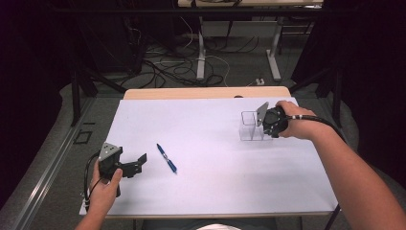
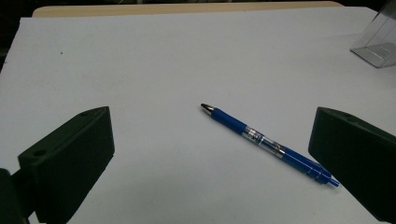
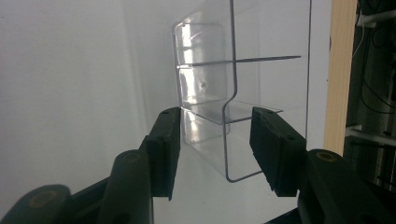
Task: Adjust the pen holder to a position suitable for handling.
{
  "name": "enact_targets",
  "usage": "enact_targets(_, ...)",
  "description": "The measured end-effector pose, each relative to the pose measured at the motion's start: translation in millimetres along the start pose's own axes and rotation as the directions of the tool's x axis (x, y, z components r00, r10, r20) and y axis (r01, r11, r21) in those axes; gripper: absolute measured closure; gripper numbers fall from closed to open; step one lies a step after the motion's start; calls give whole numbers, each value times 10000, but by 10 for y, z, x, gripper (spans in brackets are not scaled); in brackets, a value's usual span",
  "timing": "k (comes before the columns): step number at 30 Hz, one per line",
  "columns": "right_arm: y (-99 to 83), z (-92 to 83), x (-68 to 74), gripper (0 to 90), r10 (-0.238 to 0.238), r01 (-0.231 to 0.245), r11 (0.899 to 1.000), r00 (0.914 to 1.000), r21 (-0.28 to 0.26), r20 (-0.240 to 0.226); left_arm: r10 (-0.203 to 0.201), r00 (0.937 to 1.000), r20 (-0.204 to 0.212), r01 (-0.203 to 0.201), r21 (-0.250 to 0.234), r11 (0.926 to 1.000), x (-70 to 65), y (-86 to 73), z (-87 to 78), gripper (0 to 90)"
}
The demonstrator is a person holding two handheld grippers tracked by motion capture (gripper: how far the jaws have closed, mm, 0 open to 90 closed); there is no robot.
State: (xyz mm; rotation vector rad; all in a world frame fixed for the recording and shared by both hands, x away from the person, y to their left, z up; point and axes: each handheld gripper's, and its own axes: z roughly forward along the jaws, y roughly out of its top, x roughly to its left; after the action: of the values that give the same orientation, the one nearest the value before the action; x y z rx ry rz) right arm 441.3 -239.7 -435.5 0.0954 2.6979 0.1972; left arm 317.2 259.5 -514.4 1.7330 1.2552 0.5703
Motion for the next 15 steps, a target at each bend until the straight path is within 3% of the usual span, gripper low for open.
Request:
enact_targets(3,-6,29,-21,542,156,-156,9998,9999,87,-2,3,10000,11,-3,39,10000,3,-3,1,5)
enact_targets(10,-4,151,-115,559,-45,44,10000,9999,-53,-104,-67,10000,14,67,72,10000,6,-8,2,5)
enact_targets(11,0,184,-112,565,197,-197,9998,9995,36,-266,-45,10000,18,45,60,10000,7,-8,3,5)
enact_targets(15,24,247,-139,579,40,-43,10000,9989,-44,-463,-38,10000,26,38,99,9999,8,-8,11,5)
